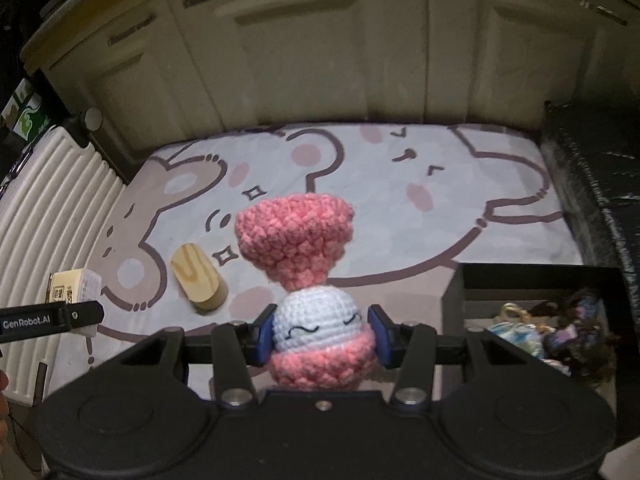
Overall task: Organize objects
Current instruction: 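Lift the tissue pack with the left tool while the right tool lifts the crochet doll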
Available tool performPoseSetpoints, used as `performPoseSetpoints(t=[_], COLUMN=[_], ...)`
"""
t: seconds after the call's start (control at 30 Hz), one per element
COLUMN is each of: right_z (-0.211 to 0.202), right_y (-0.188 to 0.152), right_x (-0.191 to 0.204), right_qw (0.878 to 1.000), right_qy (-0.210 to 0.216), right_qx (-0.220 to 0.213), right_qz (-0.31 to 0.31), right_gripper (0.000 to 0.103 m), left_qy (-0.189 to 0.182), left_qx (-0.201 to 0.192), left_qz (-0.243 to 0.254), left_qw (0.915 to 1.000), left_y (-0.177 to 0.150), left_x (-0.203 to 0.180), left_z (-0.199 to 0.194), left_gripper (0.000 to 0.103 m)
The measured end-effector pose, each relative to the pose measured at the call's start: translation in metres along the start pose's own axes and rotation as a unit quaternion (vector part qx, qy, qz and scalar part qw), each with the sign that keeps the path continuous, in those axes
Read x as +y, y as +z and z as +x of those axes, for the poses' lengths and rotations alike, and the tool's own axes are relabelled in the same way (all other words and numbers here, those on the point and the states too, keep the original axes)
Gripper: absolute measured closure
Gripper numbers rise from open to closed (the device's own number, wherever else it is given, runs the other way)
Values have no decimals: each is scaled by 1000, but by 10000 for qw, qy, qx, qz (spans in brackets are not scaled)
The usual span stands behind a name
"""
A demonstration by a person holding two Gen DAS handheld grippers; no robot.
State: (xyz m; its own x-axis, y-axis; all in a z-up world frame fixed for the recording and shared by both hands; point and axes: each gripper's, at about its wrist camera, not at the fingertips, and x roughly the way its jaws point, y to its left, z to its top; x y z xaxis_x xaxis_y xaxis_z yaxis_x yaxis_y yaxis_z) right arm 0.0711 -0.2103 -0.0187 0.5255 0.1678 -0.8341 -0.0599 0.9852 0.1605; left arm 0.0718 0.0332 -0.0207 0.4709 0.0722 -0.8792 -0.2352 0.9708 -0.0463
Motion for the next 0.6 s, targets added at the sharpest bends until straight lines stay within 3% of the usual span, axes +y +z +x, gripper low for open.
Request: performPoseSetpoints(t=[0.6], right_z=[-60], right_y=[-6], right_x=[-59], right_qw=[9976], right_qy=[-457], right_qx=[-492], right_qz=[173], right_gripper=[54], left_qy=[-657], left_qx=[-292], left_qz=[489], left_qw=[9962], left_y=[-12], left_x=[-81], left_z=[-32], left_gripper=[28])
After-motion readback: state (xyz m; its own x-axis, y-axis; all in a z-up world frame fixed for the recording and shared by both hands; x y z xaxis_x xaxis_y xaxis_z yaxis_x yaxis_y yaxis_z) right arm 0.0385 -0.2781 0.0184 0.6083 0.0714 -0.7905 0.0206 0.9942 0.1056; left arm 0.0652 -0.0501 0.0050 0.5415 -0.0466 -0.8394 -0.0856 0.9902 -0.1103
